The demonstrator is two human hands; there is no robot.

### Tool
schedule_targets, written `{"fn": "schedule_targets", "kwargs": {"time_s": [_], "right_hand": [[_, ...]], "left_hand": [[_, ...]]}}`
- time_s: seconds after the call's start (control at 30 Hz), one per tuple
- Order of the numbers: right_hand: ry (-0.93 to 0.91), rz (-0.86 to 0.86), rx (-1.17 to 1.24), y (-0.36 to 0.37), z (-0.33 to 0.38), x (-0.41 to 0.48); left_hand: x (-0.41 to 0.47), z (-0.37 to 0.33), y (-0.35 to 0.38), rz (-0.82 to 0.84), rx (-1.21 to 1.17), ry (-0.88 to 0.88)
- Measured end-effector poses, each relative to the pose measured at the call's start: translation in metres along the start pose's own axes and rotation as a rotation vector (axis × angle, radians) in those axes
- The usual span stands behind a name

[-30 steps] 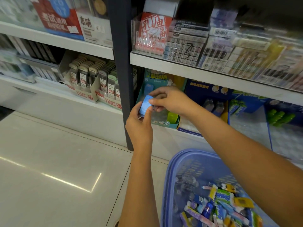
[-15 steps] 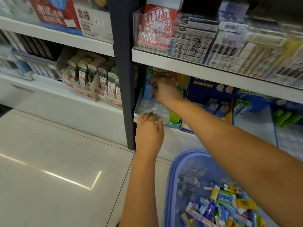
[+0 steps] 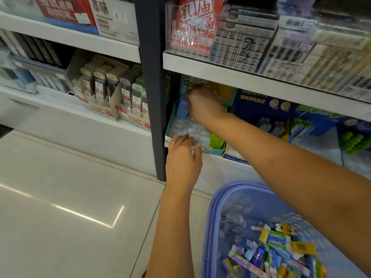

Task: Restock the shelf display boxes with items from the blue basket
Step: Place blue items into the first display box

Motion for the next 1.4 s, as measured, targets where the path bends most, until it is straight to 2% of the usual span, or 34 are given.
{"fn": "schedule_targets", "kwargs": {"time_s": [0.4, 0.9, 1.07, 1.3, 1.4], "right_hand": [[0.002, -0.021, -0.018, 0.000, 0.006, -0.001], [0.135, 0.041, 0.091, 0.014, -0.005, -0.003], [0.124, -0.013, 0.109, 0.012, -0.003, -0.003], [0.163, 0.063, 0.145, 0.018, -0.009, 0.002], [0.167, 0.006, 0.132, 0.019, -0.001, -0.005]], "left_hand": [[0.001, 0.000, 0.000, 0.010, 0.003, 0.011], [0.001, -0.002, -0.001, 0.007, -0.007, 0.002], [0.000, -0.002, -0.002, 0.008, -0.016, 0.000], [0.002, -0.001, -0.001, 0.008, -0.016, 0.000], [0.003, -0.001, 0.001, 0.018, -0.010, 0.011]]}}
Point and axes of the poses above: each hand's wrist, its own x-axis towards the middle knuckle, its own y-axis out of the palm, z = x × y, the point moved 10 cm from there along x, towards the middle knuckle, and after that the axes turned 11 degrees about -x, right-handed, at the moved point
